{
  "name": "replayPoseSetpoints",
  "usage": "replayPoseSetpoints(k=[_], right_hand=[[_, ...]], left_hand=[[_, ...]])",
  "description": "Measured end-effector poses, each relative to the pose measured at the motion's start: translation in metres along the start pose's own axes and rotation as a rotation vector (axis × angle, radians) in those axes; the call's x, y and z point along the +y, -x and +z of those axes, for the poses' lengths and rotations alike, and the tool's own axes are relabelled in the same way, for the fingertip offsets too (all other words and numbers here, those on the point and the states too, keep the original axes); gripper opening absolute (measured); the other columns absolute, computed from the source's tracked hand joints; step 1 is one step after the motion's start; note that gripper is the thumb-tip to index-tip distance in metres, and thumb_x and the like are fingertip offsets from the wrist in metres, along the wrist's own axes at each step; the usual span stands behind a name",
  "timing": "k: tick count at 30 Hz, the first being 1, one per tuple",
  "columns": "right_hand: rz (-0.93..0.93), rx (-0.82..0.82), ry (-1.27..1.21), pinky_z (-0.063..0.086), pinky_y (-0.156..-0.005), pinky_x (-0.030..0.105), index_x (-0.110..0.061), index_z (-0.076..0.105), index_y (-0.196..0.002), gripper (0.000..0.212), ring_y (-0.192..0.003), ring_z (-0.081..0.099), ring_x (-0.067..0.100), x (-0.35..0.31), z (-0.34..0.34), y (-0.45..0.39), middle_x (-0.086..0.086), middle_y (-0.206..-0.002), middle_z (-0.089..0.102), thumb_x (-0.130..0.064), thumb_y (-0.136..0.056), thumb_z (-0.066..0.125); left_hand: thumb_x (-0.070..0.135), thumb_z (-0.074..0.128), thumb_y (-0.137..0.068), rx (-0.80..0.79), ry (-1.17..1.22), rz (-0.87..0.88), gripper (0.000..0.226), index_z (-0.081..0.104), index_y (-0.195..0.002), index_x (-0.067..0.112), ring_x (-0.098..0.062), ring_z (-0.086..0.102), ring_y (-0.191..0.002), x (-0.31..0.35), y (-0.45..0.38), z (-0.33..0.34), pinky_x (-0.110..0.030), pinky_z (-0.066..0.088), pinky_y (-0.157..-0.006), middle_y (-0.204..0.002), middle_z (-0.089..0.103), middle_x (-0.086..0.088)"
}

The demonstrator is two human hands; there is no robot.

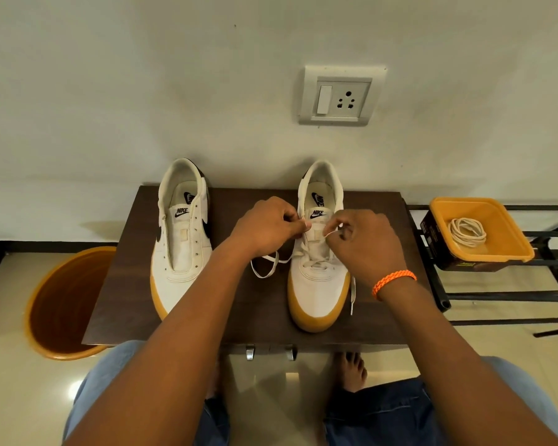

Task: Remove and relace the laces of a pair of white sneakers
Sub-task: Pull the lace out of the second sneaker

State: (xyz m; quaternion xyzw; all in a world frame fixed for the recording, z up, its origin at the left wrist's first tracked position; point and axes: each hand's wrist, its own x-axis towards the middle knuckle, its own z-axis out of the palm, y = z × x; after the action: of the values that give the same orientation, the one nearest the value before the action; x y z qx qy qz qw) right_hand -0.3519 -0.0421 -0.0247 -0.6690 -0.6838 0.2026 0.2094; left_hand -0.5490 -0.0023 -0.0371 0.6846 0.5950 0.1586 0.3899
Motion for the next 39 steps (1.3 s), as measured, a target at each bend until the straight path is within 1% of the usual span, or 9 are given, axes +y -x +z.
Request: replayPoseSetpoints(k=[3, 6, 10, 14, 18, 22, 32, 36, 39], right_hand=[[-0.070, -0.112, 0.075, 0.061, -0.080, 0.040, -0.035, 0.074, -0.112, 0.020, -0.088, 0.066, 0.020, -0.010, 0.011, 0.008, -0.001, -0.094, 0.070, -0.036, -0.093, 0.067], [-0.079, -0.131, 0.098, 0.061, -0.084, 0.040, -0.031, 0.078, -0.106, 0.015, -0.097, 0.066, 0.022, -0.010, 0.013, 0.006, 0.002, -0.105, 0.074, -0.036, -0.099, 0.065], [-0.004, -0.066, 0.030, 0.051, -0.061, 0.030, -0.028, 0.076, -0.077, 0.015, -0.073, 0.064, 0.018, -0.001, 0.001, -0.001, -0.008, -0.071, 0.065, -0.031, -0.089, 0.069], [0.098, 0.075, 0.010, 0.057, -0.062, 0.037, -0.026, 0.067, -0.064, 0.022, -0.067, 0.065, 0.017, 0.009, -0.014, -0.004, -0.008, -0.064, 0.065, -0.041, -0.080, 0.068], [-0.064, 0.041, -0.002, 0.050, -0.060, 0.030, -0.031, 0.071, -0.084, 0.004, -0.068, 0.060, 0.015, -0.002, -0.006, 0.000, -0.011, -0.064, 0.060, -0.031, -0.086, 0.067], [-0.101, -0.133, 0.119, 0.060, -0.078, 0.038, -0.036, 0.076, -0.107, 0.016, -0.092, 0.066, 0.020, -0.009, 0.013, 0.006, 0.001, -0.099, 0.073, -0.039, -0.097, 0.064], [0.111, 0.068, 0.068, 0.052, -0.061, 0.031, -0.024, 0.066, -0.064, 0.021, -0.067, 0.063, 0.016, 0.012, -0.015, -0.006, -0.007, -0.067, 0.064, -0.033, -0.082, 0.074], [0.034, 0.098, 0.030, 0.058, -0.068, 0.037, -0.030, 0.068, -0.083, 0.004, -0.077, 0.065, 0.018, 0.008, -0.013, -0.005, -0.010, -0.079, 0.068, -0.032, -0.083, 0.071], [-0.073, -0.059, 0.017, 0.058, -0.070, 0.036, -0.036, 0.074, -0.100, 0.014, -0.080, 0.063, 0.018, -0.005, 0.001, 0.002, -0.006, -0.081, 0.068, -0.029, -0.091, 0.067]], left_hand=[[0.042, 0.070, -0.100, 0.007, -0.019, 0.013, 0.038, 0.064, -0.065, 0.031, 0.003, 0.053, -0.048, -0.001, -0.001, 0.001, -0.029, 0.041, -0.063, -0.052, 0.058, 0.027], [0.041, 0.070, -0.100, 0.015, -0.010, 0.017, 0.038, 0.064, -0.065, 0.030, 0.003, 0.055, -0.049, -0.003, 0.000, 0.002, -0.030, 0.043, -0.064, -0.053, 0.059, 0.027], [0.042, 0.069, -0.100, -0.001, -0.010, 0.013, 0.038, 0.063, -0.065, 0.031, 0.005, 0.054, -0.049, 0.000, 0.000, 0.002, -0.029, 0.042, -0.063, -0.052, 0.058, 0.028], [0.044, 0.071, -0.099, -0.001, 0.009, 0.005, 0.032, 0.067, -0.070, 0.031, -0.007, 0.066, -0.065, 0.001, 0.000, 0.001, -0.038, 0.057, -0.071, -0.067, 0.067, 0.017], [0.044, 0.070, -0.099, 0.012, -0.004, 0.007, 0.036, 0.065, -0.066, 0.031, -0.005, 0.057, -0.057, -0.001, -0.001, 0.002, -0.032, 0.046, -0.063, -0.054, 0.060, 0.021], [0.041, 0.070, -0.100, 0.019, -0.010, 0.017, 0.040, 0.063, -0.062, 0.030, -0.001, 0.052, -0.049, -0.003, -0.002, 0.003, -0.030, 0.041, -0.062, -0.052, 0.057, 0.025], [0.044, 0.070, -0.100, 0.007, 0.001, -0.011, 0.037, 0.065, -0.067, 0.030, -0.006, 0.064, -0.063, 0.000, 0.000, 0.001, -0.033, 0.049, -0.066, -0.059, 0.063, 0.018], [0.046, 0.070, -0.099, 0.002, 0.006, -0.001, 0.038, 0.067, -0.066, 0.027, -0.002, 0.060, -0.055, -0.001, -0.001, 0.001, -0.035, 0.051, -0.064, -0.057, 0.064, 0.019], [0.046, 0.071, -0.099, 0.015, 0.016, 0.013, 0.038, 0.067, -0.065, 0.029, -0.011, 0.064, -0.062, -0.003, -0.002, 0.002, -0.043, 0.057, -0.070, -0.059, 0.064, 0.015]])
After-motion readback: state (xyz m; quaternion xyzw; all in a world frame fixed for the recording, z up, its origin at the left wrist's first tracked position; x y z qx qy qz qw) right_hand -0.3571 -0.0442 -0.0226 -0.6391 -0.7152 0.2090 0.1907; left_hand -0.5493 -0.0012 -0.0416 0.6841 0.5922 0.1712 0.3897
